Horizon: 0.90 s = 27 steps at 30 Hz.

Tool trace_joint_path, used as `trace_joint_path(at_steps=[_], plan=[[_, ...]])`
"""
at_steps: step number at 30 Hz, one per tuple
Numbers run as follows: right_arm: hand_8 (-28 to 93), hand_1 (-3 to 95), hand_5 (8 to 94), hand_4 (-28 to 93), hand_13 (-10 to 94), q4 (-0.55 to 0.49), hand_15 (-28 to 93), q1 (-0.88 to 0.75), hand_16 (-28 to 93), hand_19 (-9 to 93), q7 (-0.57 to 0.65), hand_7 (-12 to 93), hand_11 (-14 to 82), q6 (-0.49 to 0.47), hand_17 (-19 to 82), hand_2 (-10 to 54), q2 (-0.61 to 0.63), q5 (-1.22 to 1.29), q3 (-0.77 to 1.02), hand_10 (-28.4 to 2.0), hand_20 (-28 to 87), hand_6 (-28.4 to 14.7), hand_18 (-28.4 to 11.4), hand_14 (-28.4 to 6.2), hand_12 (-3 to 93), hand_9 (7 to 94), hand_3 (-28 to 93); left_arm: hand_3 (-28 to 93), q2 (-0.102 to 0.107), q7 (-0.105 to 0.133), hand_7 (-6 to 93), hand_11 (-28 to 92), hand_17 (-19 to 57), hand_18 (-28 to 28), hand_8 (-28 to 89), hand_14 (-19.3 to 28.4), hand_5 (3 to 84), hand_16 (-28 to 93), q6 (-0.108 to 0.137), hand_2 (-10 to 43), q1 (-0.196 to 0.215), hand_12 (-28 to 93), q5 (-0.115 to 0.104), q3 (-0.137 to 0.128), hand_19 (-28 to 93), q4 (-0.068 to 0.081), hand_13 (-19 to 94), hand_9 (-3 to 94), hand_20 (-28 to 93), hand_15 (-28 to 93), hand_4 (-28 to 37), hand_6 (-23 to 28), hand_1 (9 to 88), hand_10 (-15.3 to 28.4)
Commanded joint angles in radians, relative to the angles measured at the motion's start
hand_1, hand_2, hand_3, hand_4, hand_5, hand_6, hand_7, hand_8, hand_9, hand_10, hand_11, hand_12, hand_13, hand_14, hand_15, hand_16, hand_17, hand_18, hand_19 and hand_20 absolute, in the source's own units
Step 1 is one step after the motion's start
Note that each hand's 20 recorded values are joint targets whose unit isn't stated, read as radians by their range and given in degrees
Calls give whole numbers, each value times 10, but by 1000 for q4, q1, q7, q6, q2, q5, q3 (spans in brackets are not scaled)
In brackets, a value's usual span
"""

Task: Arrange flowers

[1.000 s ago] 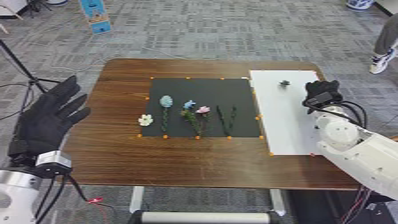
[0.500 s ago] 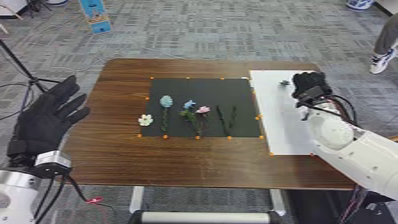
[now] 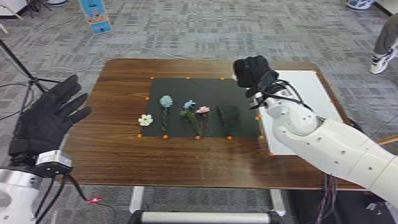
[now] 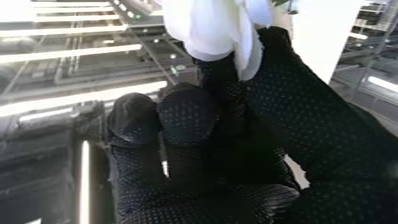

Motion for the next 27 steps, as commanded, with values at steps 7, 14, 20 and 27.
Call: trace_joint_path(at_steps=[7, 14, 20, 27], plan=[[70, 538, 680, -282, 668, -36, 724, -22, 476, 888, 16, 531, 292, -151, 400, -95, -33, -40, -38, -69, 561, 21, -184, -60, 573, 769, 825, 659, 2, -6, 171, 114, -110, 189, -103, 127, 239, 51, -5, -90, 3, 177, -3, -7, 364, -3, 153, 193, 89, 100, -283, 10, 232, 84], [63, 541, 683, -283, 669, -6, 729, -33, 472, 890, -7, 528, 281, -161, 400, -95, -49, -43, -37, -68, 562, 22, -182, -59, 560, 777, 815, 660, 3, -6, 176, 117, -110, 189, -105, 128, 241, 50, -3, -89, -2, 175, -2, -9, 364, -3, 152, 193, 89, 103, -283, 8, 231, 83], [62, 543, 683, -283, 670, 50, 732, -9, 470, 891, -9, 525, 263, -145, 400, -95, -78, -56, -96, -64, 564, 26, -183, -60, 554, 790, 807, 661, 6, -10, 175, 119, -109, 189, -105, 129, 241, 49, -3, -90, -14, 174, -5, -9, 365, 0, 152, 194, 89, 104, -283, 8, 231, 84], [62, 543, 677, -283, 666, 61, 738, -22, 472, 893, 2, 528, 258, -183, 398, -95, -84, -64, -85, -60, 566, 29, -183, -58, 556, 790, 805, 662, 15, -9, 172, 120, -110, 191, -103, 129, 241, 47, -3, -90, -26, 172, -3, -7, 367, 8, 151, 193, 88, 107, -283, 10, 229, 84]])
